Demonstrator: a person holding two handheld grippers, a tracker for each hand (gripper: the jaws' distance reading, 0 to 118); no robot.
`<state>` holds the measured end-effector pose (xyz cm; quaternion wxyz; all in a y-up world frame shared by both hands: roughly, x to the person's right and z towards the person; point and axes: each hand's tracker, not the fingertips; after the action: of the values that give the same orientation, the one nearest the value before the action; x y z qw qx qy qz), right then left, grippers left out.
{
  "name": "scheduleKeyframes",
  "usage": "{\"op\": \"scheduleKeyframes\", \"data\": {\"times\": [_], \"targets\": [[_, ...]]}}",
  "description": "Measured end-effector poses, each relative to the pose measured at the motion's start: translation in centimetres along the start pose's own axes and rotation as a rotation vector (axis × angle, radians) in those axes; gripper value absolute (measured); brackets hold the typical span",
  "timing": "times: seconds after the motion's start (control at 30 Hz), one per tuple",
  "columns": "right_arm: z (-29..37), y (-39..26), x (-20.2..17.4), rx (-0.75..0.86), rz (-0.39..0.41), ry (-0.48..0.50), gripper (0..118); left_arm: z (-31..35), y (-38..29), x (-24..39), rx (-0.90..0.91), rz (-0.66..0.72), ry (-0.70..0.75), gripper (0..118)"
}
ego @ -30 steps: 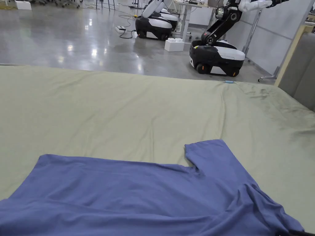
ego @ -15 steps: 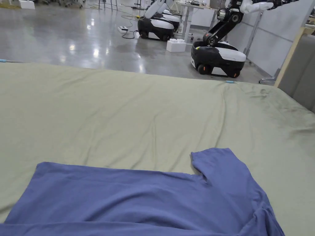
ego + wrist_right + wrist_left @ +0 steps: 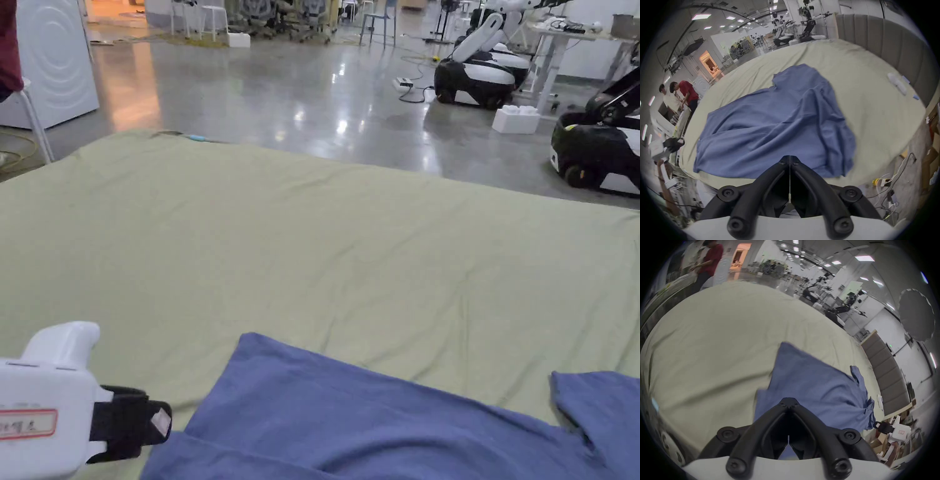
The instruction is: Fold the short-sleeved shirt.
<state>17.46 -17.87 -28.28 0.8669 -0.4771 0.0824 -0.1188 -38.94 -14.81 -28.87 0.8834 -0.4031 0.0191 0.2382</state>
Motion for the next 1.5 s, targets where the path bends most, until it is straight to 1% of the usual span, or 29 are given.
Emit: {"op": "scheduleKeyframes", "data": {"times": [0.13,0.2,0.23,0.27,0.3,0.33,0.43,0.5,0.53,0.57,0.6,0.63,0.67,0.7,0.73,0.8,0.83,0.87,0.9,0.93,1.0,1.07,1.23,1.33,1.37,1.4,1.43,1.47,1.5], "targets": [[-1.3,1.5,-0.5,-0.022,0.019,-0.052,3,-6.0,5.4,0.6,0.096,-0.126,0.008,2],[-2.0,2.2,-0.7,-0.043,0.033,-0.073,3,-9.5,7.4,-0.3,0.132,-0.135,0.004,30],[-2.1,2.5,-0.9,-0.054,0.037,-0.077,3,-11.5,8.4,-0.7,0.121,-0.120,0.009,49],[-2.3,2.8,-1.0,-0.064,0.040,-0.081,3,-13.3,9.3,-1.1,0.090,-0.080,0.022,87],[-2.4,3.1,-1.2,-0.068,0.045,-0.085,3,-15.2,10.0,-1.5,0.018,-0.058,0.013,102],[-2.4,3.3,-1.3,-0.068,0.046,-0.087,3,-16.1,10.2,-2.0,-0.015,-0.056,0.005,103],[-2.3,4.1,-1.8,-0.068,0.047,-0.081,3,-19.4,9.5,-2.1,-0.158,-0.133,0.035,102],[-2.3,4.6,-2.1,-0.072,0.051,-0.070,3,-19.6,8.0,-0.9,-0.207,-0.214,0.080,88],[-2.4,4.9,-2.1,-0.076,0.057,-0.067,3,-19.0,7.3,-0.2,-0.130,-0.298,0.149,78],[-2.7,5.4,-2.1,-0.082,0.066,-0.065,3,-18.5,7.1,0.3,-0.122,-0.327,0.168,65],[-2.9,5.9,-2.0,-0.088,0.078,-0.067,3,-17.9,7.0,0.5,-0.135,-0.283,0.129,41],[-2.9,6.6,-2.2,-0.087,0.091,-0.079,3,-17.2,7.3,0.5,-0.150,-0.227,0.076,8],[-3.0,7.5,-2.0,-0.078,0.107,-0.093,3,-17.0,7.3,0.2,-0.170,-0.166,-0.005,2],[-3.2,8.6,-1.7,-0.052,0.125,-0.101,3,-16.8,7.1,0.1,-0.176,-0.156,-0.083,2],[-3.4,9.7,-1.3,-0.029,0.130,-0.111,3,-16.4,7.0,0.8,-0.185,-0.181,-0.099,2],[-4.0,12.4,-0.2,0.019,0.112,-0.114,10,-17.7,6.0,1.5,-0.212,-0.300,0.057,2],[-4.4,13.7,0.5,0.052,0.089,-0.110,24,-19.0,5.3,1.3,-0.252,-0.331,0.117,2],[-4.8,14.9,1.2,0.068,0.075,-0.114,53,-19.3,4.9,1.4,-0.234,-0.311,0.078,2],[-5.3,16.2,1.6,0.062,0.070,-0.116,69,-19.1,4.8,1.4,-0.199,-0.281,0.058,2],[-6.0,17.3,2.3,0.050,0.052,-0.110,74,-18.6,5.0,1.5,-0.201,-0.255,0.060,2],[-7.9,19.3,3.9,-0.016,0.007,-0.096,74,-18.3,5.4,1.8,-0.216,-0.231,0.067,2],[-10.1,21.1,5.2,-0.058,-0.031,-0.143,74,-18.3,5.1,2.4,-0.219,-0.234,0.078,1],[-16.0,23.4,7.8,-0.183,0.026,-0.326,74,-18.4,5.2,4.5,-0.250,-0.333,0.158,2],[-18.5,23.3,8.2,-0.265,0.028,-0.319,74,-18.5,5.5,4.9,-0.264,-0.351,0.170,2],[-18.7,23.2,7.9,-0.254,0.034,-0.328,72,-18.5,5.5,4.9,-0.267,-0.352,0.171,2],[-18.5,23.1,7.3,-0.245,0.080,-0.359,68,-18.6,5.8,4.6,-0.268,-0.350,0.172,2],[-18.0,23.1,6.5,-0.234,0.140,-0.334,49,-18.6,5.8,4.6,-0.268,-0.346,0.175,2],[-17.6,23.1,5.9,-0.228,0.179,-0.282,3,-18.5,5.7,4.8,-0.264,-0.340,0.178,2],[-17.4,23.1,5.5,-0.225,0.197,-0.284,3,-18.3,5.4,5.0,-0.252,-0.329,0.188,2]]}}
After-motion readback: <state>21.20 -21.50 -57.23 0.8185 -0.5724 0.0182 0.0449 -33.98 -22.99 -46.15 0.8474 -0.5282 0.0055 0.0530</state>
